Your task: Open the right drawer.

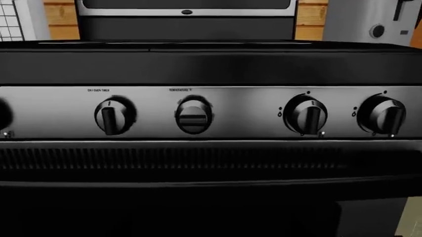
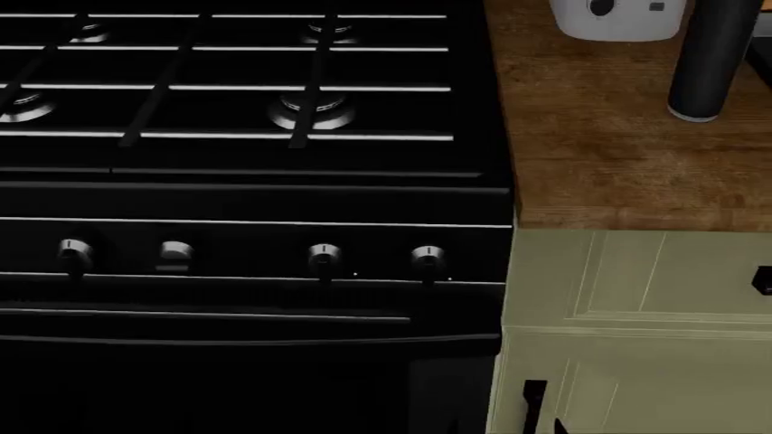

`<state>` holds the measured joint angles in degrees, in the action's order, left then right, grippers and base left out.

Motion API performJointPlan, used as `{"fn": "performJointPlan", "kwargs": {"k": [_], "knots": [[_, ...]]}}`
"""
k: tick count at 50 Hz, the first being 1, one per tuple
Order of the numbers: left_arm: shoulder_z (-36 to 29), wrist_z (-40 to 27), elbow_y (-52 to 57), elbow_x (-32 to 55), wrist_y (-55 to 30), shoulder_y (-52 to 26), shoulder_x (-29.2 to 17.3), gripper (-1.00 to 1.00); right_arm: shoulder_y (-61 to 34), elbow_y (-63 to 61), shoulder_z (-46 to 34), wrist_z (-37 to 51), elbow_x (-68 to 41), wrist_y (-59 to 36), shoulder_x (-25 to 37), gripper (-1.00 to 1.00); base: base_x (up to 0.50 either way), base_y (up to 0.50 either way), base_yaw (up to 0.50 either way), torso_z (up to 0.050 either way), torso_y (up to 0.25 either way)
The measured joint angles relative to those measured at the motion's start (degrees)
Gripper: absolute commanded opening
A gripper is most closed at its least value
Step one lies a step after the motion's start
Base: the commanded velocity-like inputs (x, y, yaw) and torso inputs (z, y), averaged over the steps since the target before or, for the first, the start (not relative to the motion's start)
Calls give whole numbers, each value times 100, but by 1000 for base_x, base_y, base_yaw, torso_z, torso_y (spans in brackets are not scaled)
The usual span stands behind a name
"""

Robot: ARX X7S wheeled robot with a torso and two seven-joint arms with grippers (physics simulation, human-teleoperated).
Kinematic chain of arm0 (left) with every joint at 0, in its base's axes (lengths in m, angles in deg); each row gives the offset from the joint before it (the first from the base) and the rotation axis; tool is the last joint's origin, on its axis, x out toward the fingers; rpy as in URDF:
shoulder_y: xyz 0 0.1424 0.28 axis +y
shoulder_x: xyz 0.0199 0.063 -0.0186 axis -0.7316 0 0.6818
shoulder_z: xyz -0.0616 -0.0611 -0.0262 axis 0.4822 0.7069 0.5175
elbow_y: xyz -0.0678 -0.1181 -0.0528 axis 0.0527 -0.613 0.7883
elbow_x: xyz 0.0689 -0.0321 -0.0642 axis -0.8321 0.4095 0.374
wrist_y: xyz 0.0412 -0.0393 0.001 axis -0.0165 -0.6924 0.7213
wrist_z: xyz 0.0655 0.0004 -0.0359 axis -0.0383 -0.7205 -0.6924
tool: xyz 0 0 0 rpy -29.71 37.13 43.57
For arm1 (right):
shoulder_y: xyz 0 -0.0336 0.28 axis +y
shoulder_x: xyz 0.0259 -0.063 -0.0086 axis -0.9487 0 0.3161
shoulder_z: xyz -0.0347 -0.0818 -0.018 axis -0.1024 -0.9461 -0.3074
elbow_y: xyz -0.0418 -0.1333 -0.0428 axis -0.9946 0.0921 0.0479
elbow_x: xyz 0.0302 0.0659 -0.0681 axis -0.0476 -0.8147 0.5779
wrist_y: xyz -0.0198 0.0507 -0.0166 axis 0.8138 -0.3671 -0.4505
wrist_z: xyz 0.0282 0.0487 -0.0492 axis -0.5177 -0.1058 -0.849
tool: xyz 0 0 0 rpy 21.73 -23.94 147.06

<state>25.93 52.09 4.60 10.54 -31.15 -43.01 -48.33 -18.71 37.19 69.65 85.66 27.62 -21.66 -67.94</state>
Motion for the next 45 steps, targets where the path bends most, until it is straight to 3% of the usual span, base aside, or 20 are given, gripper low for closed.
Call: {"fn": "performJointPlan", "kwargs": {"k": [45], "knots": [[-374, -343, 30, 322, -17, -16, -288, 100, -34, 35, -355, 369, -255, 69, 315, 100, 0, -169, 0, 0, 0]]}}
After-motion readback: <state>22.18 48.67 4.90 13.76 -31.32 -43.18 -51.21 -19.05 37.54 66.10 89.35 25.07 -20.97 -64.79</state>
